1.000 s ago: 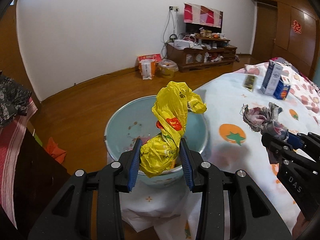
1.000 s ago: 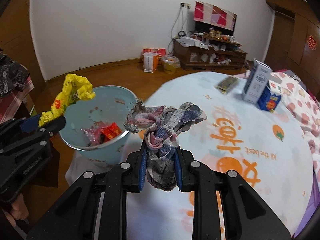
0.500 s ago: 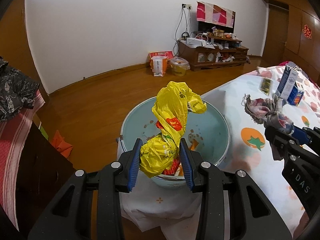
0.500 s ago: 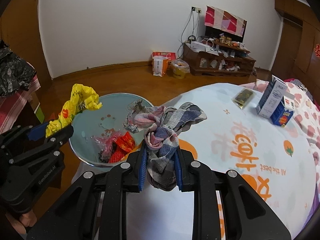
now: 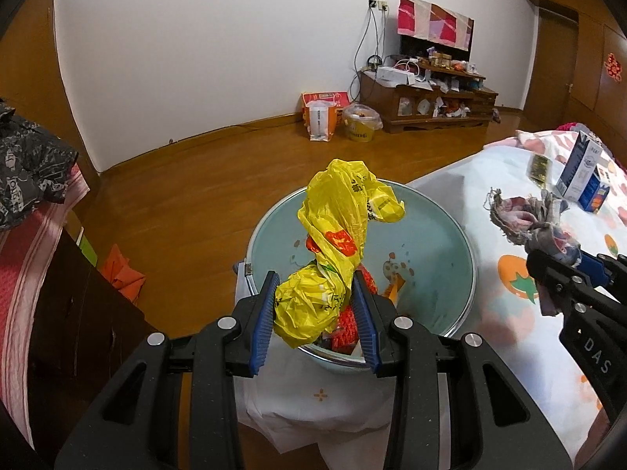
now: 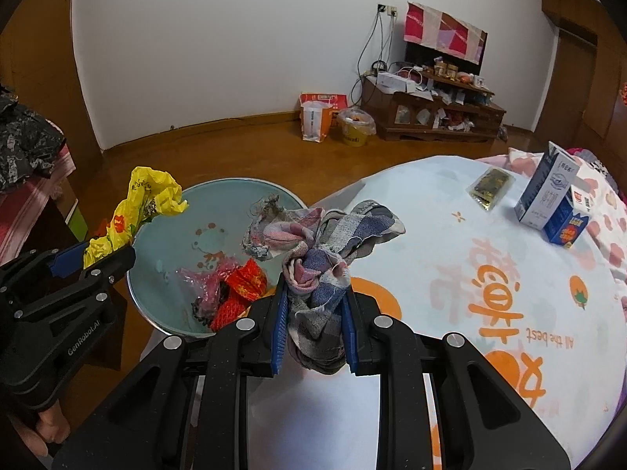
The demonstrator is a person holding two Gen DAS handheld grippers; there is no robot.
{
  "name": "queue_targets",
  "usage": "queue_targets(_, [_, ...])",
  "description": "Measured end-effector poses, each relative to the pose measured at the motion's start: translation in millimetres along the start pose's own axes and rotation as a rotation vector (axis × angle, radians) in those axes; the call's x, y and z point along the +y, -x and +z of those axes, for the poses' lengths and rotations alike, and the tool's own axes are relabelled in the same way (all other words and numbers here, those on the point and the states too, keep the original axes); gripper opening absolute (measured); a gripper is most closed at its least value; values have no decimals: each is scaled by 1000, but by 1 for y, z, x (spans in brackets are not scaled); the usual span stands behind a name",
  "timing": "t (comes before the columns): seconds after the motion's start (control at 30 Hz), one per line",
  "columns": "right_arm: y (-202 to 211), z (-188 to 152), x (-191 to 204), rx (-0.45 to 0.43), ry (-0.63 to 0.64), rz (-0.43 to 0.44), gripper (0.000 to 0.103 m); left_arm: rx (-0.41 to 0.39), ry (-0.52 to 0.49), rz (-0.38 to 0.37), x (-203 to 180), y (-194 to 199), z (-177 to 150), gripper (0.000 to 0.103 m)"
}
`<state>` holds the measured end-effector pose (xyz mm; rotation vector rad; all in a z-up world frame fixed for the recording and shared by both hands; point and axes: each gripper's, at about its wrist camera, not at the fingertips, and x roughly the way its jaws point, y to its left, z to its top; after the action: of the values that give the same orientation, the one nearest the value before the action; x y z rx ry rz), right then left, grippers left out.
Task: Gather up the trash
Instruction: 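Open both tools over the teal bin to drop the bag and cloth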
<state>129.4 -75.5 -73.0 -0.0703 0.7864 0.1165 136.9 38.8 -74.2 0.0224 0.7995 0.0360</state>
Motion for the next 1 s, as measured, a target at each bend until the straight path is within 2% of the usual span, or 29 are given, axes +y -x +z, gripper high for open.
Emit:
queue_targets(0.47, [-37,21,10,19,9,13,24,48,3,13,-3,-31,11,38])
queue_targets(1.0, [-76,21,17,100,44,19,25,103,-2,40,-7,-59,14,38])
